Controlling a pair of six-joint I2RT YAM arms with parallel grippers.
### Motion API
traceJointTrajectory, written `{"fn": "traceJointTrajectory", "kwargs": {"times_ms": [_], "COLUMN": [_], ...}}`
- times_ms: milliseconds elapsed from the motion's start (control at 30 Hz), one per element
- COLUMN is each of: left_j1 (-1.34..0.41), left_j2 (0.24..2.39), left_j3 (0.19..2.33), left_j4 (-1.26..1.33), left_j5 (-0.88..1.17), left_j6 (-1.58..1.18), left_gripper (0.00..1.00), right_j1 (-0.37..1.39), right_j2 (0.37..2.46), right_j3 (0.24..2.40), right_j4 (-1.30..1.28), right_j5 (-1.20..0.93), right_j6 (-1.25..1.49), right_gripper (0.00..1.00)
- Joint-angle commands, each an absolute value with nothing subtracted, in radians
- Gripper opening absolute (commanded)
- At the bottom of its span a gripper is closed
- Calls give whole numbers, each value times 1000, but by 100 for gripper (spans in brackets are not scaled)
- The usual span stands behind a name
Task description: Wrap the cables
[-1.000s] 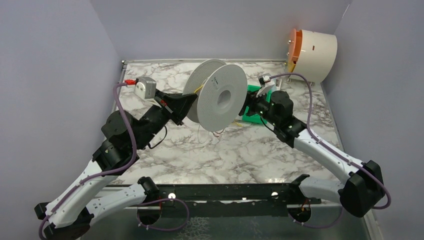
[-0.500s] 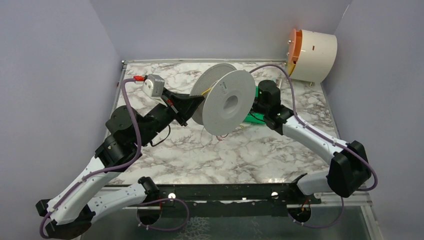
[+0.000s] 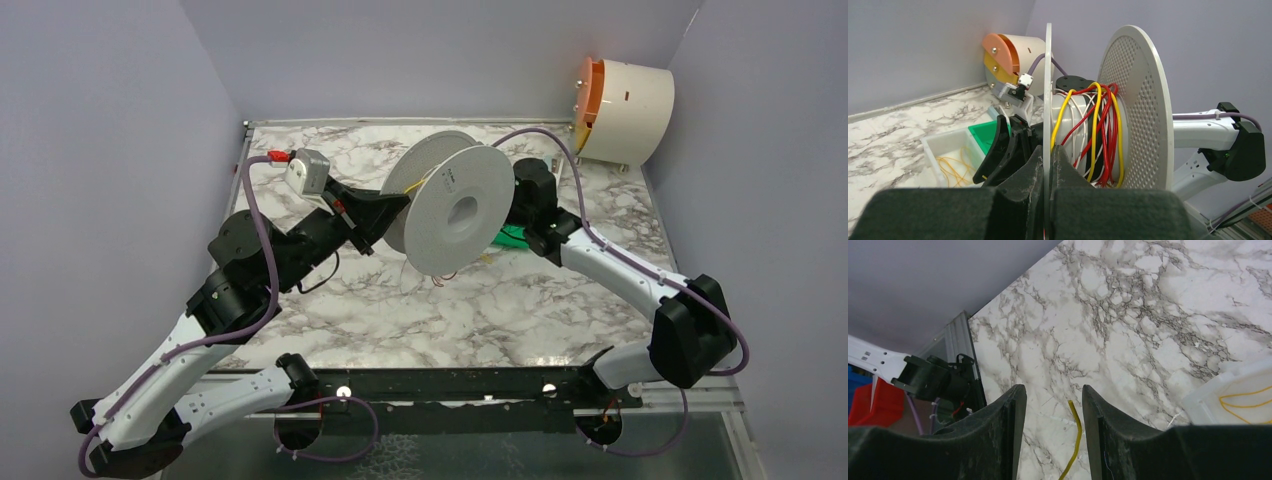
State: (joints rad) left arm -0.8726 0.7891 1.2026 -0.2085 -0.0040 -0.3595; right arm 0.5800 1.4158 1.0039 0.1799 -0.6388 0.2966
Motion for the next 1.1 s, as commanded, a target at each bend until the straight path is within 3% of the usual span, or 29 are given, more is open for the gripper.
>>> {"fn": "traceJointTrajectory", "kwargs": {"times_ms": [0, 100, 367, 533, 767, 1067], "left_j1": [-873, -872, -872, -872, -873, -873], "left_j2": [765, 763, 758, 757, 738, 770], "left_j3": [1240, 1238, 1245, 1248, 1185, 1100], "left_j4": [-115, -116, -120, -118, -39, 84], "left_j5": [21, 21, 14, -13, -200, -479], "left_j6": [-377, -377, -370, -361, -358, -394], "left_gripper": [0, 0, 0, 0, 0, 0], "right_j1": [574, 574, 573, 573, 573, 576], "right_j2": [1419, 1430, 1448, 1448, 1395, 1247], "right_j3": [981, 978, 962, 952, 835, 520], "right_j4": [209, 206, 206, 180, 190, 320], "right_j5": [-679, -679, -670, -619, -408, -125], "right_j6": [283, 277, 269, 239, 274, 447], "right_gripper": [49, 48, 32, 2, 1, 1]}}
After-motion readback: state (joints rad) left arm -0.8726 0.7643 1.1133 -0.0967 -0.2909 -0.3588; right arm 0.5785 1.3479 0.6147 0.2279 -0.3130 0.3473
